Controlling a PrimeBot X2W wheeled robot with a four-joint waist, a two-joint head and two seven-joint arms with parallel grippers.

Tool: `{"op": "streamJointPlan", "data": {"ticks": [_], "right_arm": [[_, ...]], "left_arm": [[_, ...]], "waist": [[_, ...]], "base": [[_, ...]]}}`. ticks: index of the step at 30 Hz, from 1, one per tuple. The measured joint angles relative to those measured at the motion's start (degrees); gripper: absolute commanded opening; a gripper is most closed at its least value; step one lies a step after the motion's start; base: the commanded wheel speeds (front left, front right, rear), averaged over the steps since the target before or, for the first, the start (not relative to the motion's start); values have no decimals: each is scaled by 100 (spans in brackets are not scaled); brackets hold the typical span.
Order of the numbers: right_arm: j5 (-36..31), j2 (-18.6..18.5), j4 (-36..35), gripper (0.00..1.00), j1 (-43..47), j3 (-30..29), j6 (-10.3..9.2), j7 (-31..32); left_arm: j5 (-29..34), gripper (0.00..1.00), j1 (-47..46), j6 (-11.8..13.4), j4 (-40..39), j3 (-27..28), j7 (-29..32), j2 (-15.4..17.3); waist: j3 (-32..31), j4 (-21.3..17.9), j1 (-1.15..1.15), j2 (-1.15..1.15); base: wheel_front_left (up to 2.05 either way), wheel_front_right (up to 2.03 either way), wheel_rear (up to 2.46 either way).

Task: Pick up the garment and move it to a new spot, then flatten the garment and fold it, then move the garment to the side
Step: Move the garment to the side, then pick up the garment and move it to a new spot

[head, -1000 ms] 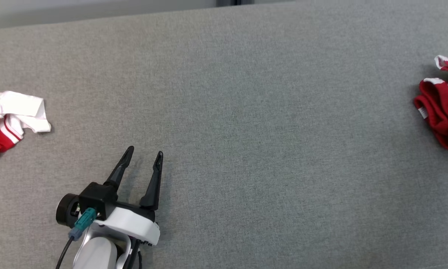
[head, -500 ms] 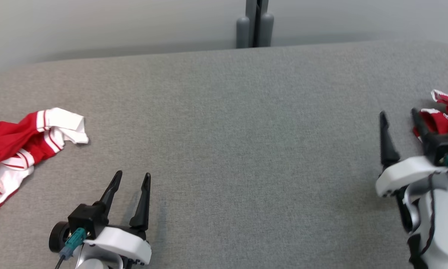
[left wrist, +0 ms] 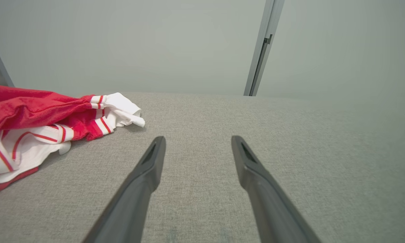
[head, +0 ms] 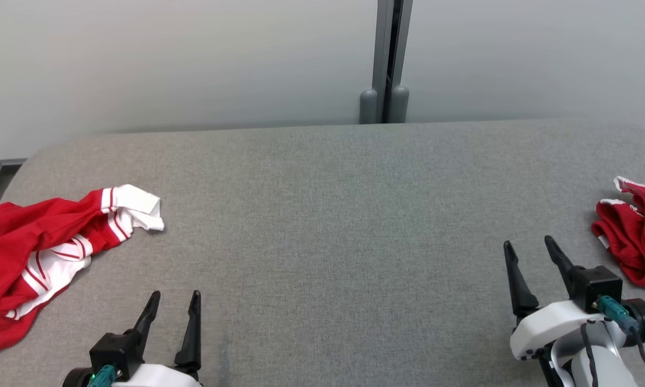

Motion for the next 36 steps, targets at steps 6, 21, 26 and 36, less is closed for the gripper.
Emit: {"op": "streamJointPlan", "data": {"ticks": [6, 21, 26, 36], "right_arm": [[455, 12, -165, 100, 235, 156, 0, 0], [516, 15, -131, 100, 275, 282, 0, 0], [556, 14, -100, 100, 308, 327, 0, 0], [706, 18, -36, 100, 375, 565, 0, 0]], "left_arm": [[53, 100, 199, 156, -54, 223, 0, 0], [57, 100, 178, 233, -51, 301, 0, -3], [36, 100, 162, 291, -7, 400, 0, -5], [230, 100, 169, 344, 83, 924, 0, 2]], "waist": [[-188, -36, 0, 0], [-153, 314, 0, 0], [-129, 736, 0, 0], [-57, 1856, 0, 0]], "base": [[0, 0, 0], [0, 0, 0], [0, 0, 0], [0, 0, 0]]}}
